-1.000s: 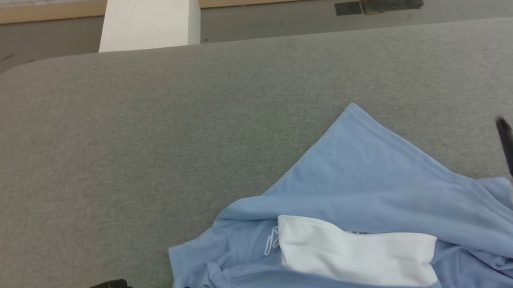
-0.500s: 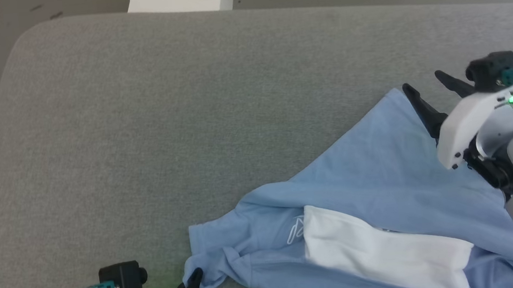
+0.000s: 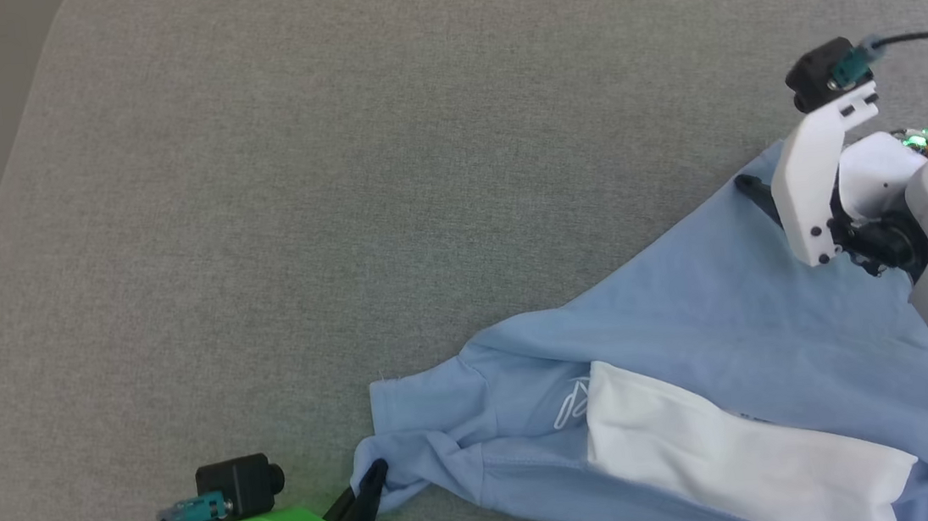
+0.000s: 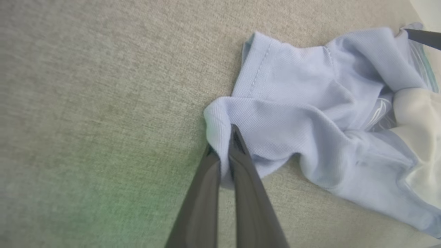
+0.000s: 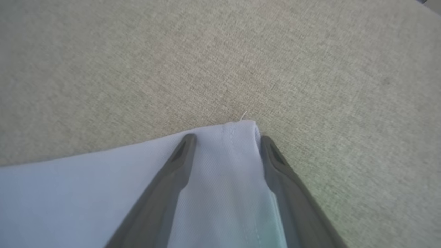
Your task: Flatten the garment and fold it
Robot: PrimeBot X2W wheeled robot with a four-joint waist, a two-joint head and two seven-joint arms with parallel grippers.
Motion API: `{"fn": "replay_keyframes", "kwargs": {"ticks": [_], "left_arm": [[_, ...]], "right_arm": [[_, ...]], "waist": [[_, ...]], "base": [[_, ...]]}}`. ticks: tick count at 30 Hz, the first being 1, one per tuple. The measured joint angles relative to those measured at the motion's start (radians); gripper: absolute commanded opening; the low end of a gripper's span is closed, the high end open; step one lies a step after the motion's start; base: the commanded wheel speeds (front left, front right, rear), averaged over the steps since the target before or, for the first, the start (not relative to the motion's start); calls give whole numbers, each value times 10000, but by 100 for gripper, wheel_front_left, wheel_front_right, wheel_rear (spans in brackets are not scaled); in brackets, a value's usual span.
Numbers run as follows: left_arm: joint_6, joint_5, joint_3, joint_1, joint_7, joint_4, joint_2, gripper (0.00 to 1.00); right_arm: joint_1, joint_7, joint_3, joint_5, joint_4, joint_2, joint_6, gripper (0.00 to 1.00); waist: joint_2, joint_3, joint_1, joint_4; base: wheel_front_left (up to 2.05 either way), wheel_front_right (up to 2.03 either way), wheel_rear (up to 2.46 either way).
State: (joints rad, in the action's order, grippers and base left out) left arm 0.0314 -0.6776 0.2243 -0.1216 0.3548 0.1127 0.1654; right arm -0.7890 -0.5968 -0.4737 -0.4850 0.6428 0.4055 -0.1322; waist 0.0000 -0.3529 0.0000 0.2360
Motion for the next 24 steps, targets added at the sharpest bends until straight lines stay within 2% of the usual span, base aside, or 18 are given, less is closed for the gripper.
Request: {"fn": "replay_keyframes", "kwargs": {"ticks": [1, 2, 5, 13, 16, 20, 24], "left_arm": [[0, 0, -4, 0, -4, -17, -2, 0], [-2, 0, -2, 0, -13, -31, -2, 0], [2, 0, -21, -3, -13, -71, 4, 0], [111, -6, -142, -150, 46, -71, 203, 0], [153, -31, -224, -397, 59, 4, 307, 0], [238, -27, -437, -668, 17, 242, 514, 0], [330, 136, -740, -675, -405, 510, 685, 0]], "right_arm": [[-85, -196, -94, 2, -48, 15, 0, 4], [-83, -224, -140, 0, -113, 23, 0, 0], [105, 77, -25, -17, -238, -52, 0, 0], [2165, 3960, 1122, -167, -1292, -508, 0, 0], [3268, 5020, 1632, -263, -1866, -725, 0, 0], [4848, 5695, 2591, -219, -2692, -947, 0, 0], [5976, 5501, 3352, 81, -3724, -1147, 0, 0]], "waist": [[0, 3, 0, 5], [0, 21, 0, 0], [0, 126, 0, -67], [0, 753, 0, -476], [0, 1050, 0, -714], [0, 1390, 0, -1182], [1, 1642, 0, -1712]], "base": [[0, 0, 0], [0, 0, 0], [0, 0, 0], [0, 0, 0], [0, 0, 0], [0, 0, 0], [0, 0, 0]]}}
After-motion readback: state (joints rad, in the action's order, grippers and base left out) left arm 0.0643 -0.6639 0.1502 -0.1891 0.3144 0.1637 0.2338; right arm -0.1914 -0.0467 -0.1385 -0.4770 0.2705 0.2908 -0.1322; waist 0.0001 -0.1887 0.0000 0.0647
